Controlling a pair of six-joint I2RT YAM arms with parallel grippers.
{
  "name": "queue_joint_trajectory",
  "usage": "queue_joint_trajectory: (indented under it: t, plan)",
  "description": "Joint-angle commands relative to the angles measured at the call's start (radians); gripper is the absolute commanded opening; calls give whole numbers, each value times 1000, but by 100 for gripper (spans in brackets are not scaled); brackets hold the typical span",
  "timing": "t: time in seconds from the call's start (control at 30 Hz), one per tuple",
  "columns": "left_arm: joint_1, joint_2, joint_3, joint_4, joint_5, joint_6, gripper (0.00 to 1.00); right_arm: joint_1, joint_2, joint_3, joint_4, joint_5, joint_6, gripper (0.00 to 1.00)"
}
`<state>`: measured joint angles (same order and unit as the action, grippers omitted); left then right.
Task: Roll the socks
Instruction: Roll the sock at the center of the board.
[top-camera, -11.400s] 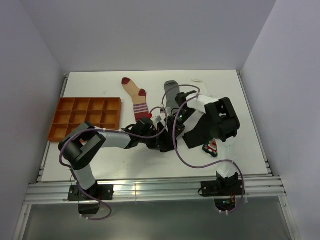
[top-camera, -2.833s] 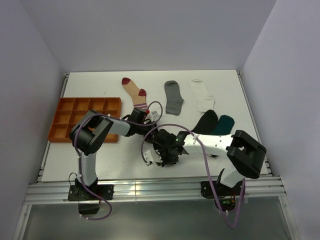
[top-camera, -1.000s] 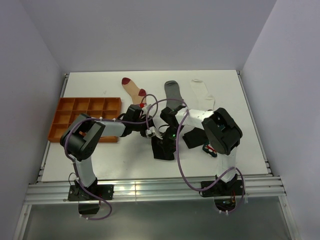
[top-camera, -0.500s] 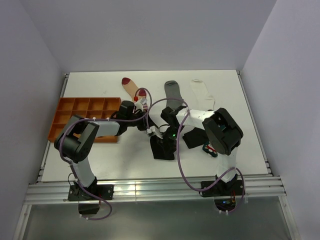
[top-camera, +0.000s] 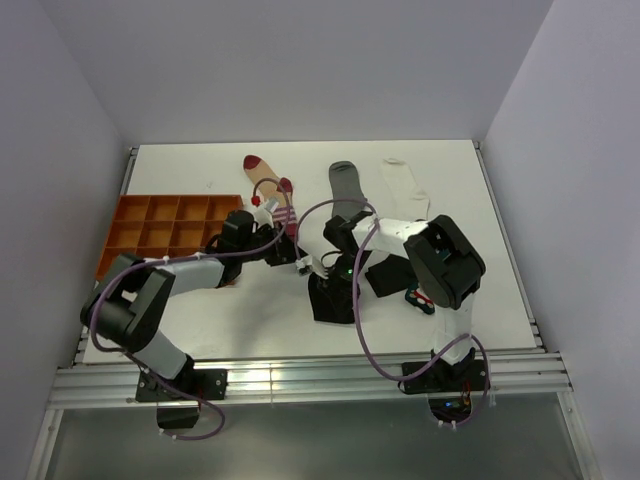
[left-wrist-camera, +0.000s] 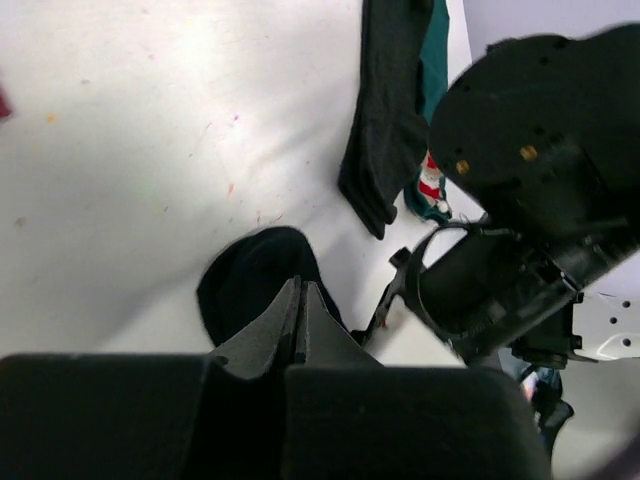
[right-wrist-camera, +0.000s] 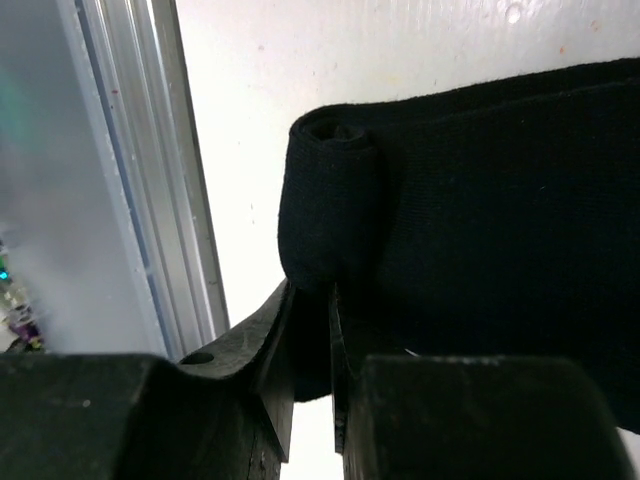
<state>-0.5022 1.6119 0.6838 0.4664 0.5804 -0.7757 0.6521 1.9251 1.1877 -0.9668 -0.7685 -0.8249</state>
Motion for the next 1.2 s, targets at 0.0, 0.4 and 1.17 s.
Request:
queue_joint_trajectory:
  t: [0.0, 0.4, 1.17]
  plan:
    - [-9, -113, -90, 17, -51, -20, 0, -12, 38, 53, -21, 58, 23, 14]
    - [-70, -348, -290, 42, -103, 62, 0, -14, 232, 256, -194, 34, 30, 14]
    - [-458, -173, -15, -273, -433, 400, 54, -31, 440, 452, -394, -46, -19, 15]
